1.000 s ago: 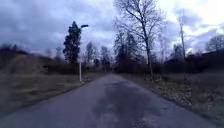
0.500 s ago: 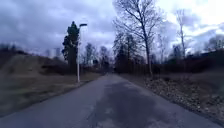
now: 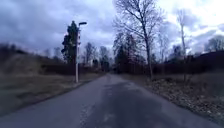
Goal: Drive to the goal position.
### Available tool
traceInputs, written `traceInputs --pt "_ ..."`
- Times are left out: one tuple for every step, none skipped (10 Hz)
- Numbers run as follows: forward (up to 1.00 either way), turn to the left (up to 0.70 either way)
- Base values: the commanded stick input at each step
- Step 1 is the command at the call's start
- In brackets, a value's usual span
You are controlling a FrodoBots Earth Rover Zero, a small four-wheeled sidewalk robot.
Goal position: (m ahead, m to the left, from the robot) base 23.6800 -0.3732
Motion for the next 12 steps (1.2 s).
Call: traceInputs --pt "0.5 0.0" --pt "0.5 0.0" --pt "0.5 0.0" --pt "0.5 0.0" --pt "0.5 0.0" --pt "0.5 0.0" --pt "0.5 0.0" --pt "0.5 0.0" --pt "0.5 0.0" --pt "0.5 0.0" --pt "0.5 0.0" --pt "0.5 0.0"
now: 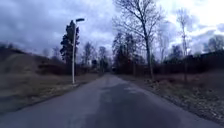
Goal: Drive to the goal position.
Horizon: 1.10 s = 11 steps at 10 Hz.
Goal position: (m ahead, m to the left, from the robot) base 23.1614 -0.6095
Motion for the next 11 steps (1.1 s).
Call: traceInputs --pt "0.5 0.0" --pt "0.5 0.0" --pt "0.5 0.0" --pt "0.5 0.0" --pt "0.5 0.0" --pt "0.5 0.0" --pt "0.5 0.0" --pt "0.5 0.0" --pt "0.5 0.0" --pt "0.5 0.0" --pt "0.5 0.0"
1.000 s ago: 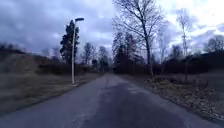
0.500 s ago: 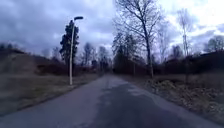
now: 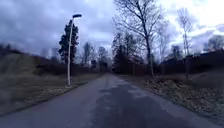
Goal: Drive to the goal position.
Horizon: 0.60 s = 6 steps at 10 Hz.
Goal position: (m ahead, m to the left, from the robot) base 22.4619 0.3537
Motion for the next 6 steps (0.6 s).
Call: traceInputs --pt "0.5 0.0" --pt "0.5 0.0" --pt "0.5 0.0" --pt "0.5 0.0" --pt "0.5 0.0" --pt "0.5 0.0"
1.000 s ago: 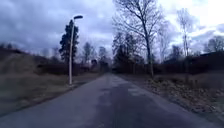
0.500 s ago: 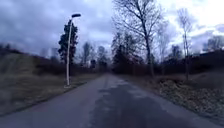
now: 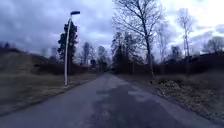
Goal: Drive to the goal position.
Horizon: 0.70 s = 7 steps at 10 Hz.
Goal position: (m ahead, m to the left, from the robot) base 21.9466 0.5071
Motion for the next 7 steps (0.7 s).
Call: traceInputs --pt "0.5 0.0" --pt "0.5 0.0" --pt "0.5 0.0" --pt "0.5 0.0" --pt "0.5 0.0" --pt "0.5 0.0" --pt "0.5 0.0"
